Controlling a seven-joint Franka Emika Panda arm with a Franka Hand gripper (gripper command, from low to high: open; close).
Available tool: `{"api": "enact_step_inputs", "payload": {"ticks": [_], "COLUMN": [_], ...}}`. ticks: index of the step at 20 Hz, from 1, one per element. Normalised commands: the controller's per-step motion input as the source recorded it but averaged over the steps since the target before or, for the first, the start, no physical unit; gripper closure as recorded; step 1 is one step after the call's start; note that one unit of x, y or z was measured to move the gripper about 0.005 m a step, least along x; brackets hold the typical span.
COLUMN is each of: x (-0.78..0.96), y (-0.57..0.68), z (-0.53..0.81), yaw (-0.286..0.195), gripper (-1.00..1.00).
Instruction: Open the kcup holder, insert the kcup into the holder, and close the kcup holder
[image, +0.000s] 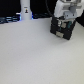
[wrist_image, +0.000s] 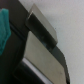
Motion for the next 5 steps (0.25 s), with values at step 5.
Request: {"api": "enact_step_inputs", "payload": {"ticks": [5], "x": [0.09], "y": [0.22], "z": [0.81], "yaw": [0.047], "gripper": [-1.00]}}
